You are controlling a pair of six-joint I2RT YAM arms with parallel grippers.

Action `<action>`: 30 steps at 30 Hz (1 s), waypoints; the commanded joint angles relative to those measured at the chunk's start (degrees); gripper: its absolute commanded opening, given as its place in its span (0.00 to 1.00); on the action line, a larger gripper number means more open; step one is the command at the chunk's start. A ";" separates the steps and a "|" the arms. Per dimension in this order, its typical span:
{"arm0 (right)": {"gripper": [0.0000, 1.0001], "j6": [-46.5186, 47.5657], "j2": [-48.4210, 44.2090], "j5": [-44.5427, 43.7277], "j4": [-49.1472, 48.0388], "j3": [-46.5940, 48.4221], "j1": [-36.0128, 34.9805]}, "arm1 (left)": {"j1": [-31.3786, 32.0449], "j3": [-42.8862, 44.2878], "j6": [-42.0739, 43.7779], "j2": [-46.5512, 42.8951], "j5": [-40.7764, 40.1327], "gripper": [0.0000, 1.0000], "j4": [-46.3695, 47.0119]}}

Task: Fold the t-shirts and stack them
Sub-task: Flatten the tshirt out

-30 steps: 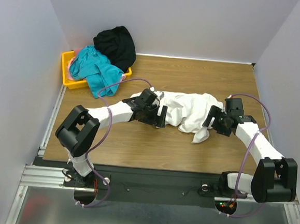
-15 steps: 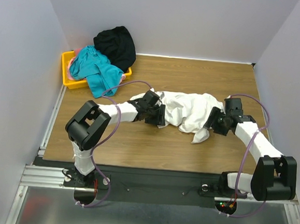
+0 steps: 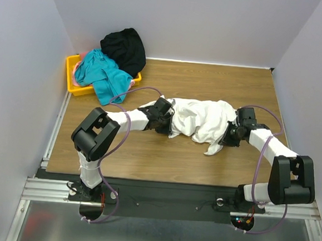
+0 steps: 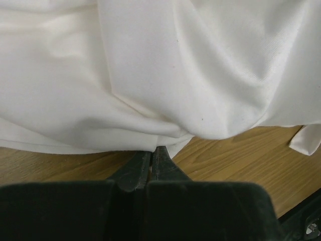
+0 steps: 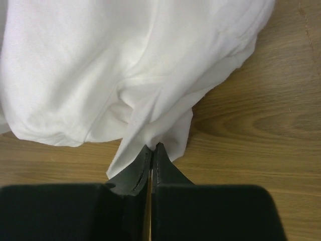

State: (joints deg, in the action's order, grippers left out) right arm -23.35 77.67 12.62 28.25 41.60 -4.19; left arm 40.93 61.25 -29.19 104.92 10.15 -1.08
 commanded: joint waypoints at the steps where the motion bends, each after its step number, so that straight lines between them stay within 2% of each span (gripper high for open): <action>1: 0.00 0.50 -0.93 0.48 -2.24 4.44 -0.30 | -0.06 3.43 2.03 -5.76 -1.80 0.00 -7.24; 4: 0.00 -0.11 -4.97 -4.17 -0.31 8.91 -0.30 | -2.60 5.71 4.14 -11.20 -2.59 0.00 -12.08; 7: 0.00 1.64 -8.23 -14.77 3.47 16.45 -0.21 | -8.65 8.78 6.77 -17.44 -1.02 0.00 -16.82; 10: 0.00 3.13 -9.11 -23.65 7.16 24.45 -0.03 | -15.76 12.03 9.23 -22.37 2.93 0.00 -21.57; 13: 0.00 3.14 -9.20 -29.04 9.80 29.57 -0.12 | -18.94 14.76 10.73 -25.54 7.67 0.00 -25.79; 15: 0.00 3.23 -9.73 -33.09 10.60 33.70 -0.03 | -22.11 16.17 9.69 -26.78 13.73 0.00 -26.25; 19: 0.00 3.93 -9.03 -40.20 10.95 38.28 -0.12 | -27.30 15.65 6.26 -28.72 20.16 0.00 -22.67; 21: 0.00 3.76 -7.11 -41.10 10.95 38.64 -0.03 | -29.31 13.98 4.59 -27.50 22.09 0.00 -20.81; 23: 0.00 2.27 -5.00 -40.58 10.95 38.12 -0.12 | -29.68 13.11 4.84 -23.82 21.50 0.14 -18.36; 24: 0.01 1.65 -4.29 -40.22 10.69 36.63 -0.12 | -29.68 13.28 4.76 -22.41 19.49 0.23 -18.17; 25: 0.00 1.12 -3.58 -39.61 10.60 35.84 -0.12 | -29.68 13.63 5.19 -19.26 17.38 0.37 -18.25; 26: 0.00 0.25 -2.97 -38.47 10.42 34.70 -0.03 | -29.68 14.67 5.54 -17.66 15.27 0.43 -18.34; 28: 0.00 -0.11 -1.47 -37.15 9.20 31.54 -0.12 | -29.59 16.96 5.90 -14.94 7.37 0.56 -19.83; 30: 0.00 -0.38 0.02 -34.87 8.14 30.21 -0.03 | -28.46 19.34 6.33 -13.69 -0.34 0.76 -20.45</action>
State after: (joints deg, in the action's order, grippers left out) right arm -22.11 75.99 -23.83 37.76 74.15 -4.21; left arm 11.27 76.34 -23.59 90.28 22.22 -21.06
